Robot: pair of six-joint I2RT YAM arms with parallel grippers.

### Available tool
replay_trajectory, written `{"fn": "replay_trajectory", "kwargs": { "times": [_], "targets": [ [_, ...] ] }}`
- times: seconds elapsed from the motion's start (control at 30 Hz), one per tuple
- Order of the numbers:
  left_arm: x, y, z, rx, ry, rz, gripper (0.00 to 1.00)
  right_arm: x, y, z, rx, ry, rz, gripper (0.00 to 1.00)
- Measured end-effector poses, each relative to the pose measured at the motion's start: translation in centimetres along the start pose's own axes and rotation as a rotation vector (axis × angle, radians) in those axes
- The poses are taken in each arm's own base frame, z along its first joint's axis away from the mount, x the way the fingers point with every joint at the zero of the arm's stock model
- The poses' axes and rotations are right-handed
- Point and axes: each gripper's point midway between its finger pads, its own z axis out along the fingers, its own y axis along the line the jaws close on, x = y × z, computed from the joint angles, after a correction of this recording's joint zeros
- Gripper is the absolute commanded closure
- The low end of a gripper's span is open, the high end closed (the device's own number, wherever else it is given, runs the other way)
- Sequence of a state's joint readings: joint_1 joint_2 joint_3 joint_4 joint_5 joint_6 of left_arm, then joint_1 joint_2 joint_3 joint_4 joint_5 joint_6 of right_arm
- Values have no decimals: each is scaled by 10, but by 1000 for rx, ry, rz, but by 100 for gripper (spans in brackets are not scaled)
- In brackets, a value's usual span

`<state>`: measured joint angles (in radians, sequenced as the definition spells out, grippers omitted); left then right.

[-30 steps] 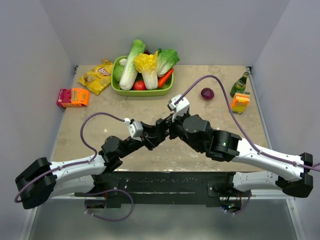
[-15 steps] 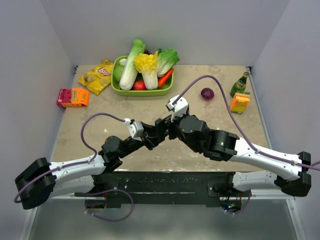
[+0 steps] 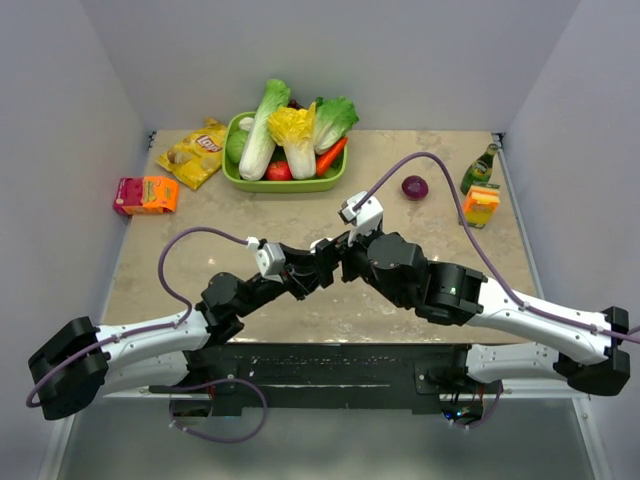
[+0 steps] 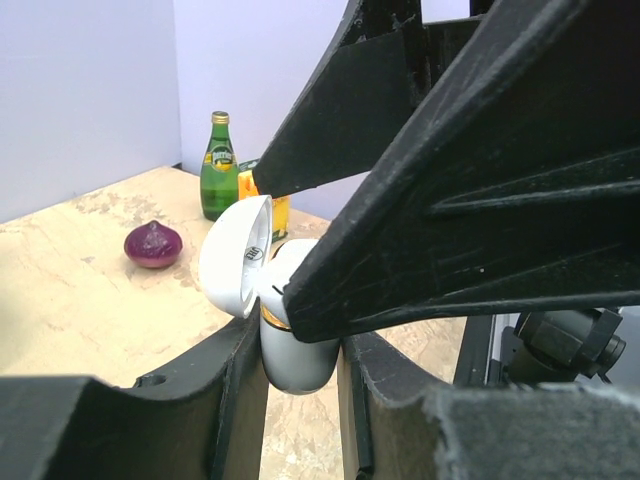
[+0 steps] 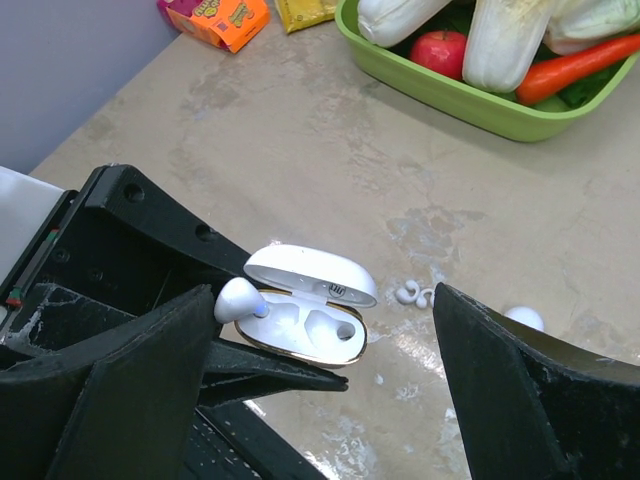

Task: Insert the wireless bluetooth earbuds into the charging case
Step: Place the earbud in the charging case.

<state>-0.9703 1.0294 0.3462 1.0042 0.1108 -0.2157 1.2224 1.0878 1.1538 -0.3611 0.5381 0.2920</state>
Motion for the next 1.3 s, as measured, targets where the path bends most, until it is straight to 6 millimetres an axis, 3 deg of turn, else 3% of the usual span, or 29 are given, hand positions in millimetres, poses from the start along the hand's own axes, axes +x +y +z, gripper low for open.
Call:
{"fn": "replay_trajectory", "kwargs": {
  "times": [1.03,1.3],
  "targets": [
    [-3,2,-2,-13,-3,1,100,2,-8,-11,7,-10,9,9],
    [-9,2,-3,-16,-20,4,100,-3,-20,-19,45,-31,15,9]
  ]
}}
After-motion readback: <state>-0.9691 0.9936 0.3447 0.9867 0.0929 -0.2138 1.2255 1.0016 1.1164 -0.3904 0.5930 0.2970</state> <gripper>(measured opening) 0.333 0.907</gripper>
